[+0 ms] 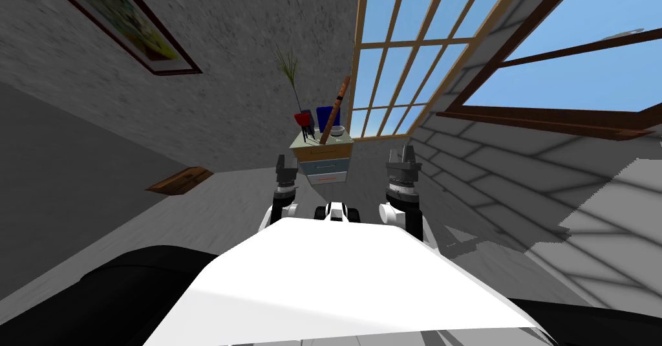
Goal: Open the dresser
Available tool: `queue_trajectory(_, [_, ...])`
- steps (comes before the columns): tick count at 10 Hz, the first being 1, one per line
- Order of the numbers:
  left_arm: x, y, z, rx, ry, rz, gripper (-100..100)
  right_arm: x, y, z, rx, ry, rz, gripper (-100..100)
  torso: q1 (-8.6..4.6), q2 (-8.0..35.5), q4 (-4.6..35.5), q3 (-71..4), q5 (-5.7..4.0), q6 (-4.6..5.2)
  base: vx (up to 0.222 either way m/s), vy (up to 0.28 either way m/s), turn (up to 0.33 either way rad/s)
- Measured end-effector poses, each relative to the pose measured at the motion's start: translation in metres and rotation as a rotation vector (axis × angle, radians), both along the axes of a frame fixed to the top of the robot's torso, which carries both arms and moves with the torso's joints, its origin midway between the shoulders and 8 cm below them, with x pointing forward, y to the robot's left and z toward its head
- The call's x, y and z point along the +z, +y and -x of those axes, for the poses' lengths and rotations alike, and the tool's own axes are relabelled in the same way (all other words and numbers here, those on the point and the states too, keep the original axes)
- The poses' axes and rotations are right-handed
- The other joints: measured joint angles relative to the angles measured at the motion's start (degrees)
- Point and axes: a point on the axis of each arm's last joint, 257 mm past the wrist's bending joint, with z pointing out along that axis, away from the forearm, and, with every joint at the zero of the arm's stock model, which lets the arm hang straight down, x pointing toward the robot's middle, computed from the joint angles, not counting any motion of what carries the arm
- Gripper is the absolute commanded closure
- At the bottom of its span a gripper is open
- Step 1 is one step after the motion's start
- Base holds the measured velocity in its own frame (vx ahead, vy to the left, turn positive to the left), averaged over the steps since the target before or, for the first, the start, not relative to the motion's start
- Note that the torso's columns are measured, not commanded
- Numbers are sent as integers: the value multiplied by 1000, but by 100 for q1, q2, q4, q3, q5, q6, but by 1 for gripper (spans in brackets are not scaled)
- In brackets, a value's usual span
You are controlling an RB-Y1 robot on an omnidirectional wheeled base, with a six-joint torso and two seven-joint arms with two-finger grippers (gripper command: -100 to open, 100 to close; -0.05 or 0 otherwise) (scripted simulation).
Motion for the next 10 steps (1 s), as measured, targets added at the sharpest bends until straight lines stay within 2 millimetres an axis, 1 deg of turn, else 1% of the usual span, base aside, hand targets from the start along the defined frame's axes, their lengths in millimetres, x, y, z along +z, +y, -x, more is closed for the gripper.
queue_trajectory(3, [-19,-2,-2,-18,9,-32,-100,0,0,0,0,0,0,0,4,77,78,-141,1,0,94,-24,5])
queue_trajectory(10, [-67,8,-5,-36,21,-74,-100,0,0,0,0,0,0,0,3,85,82,-138,0,0,113,-28,7])
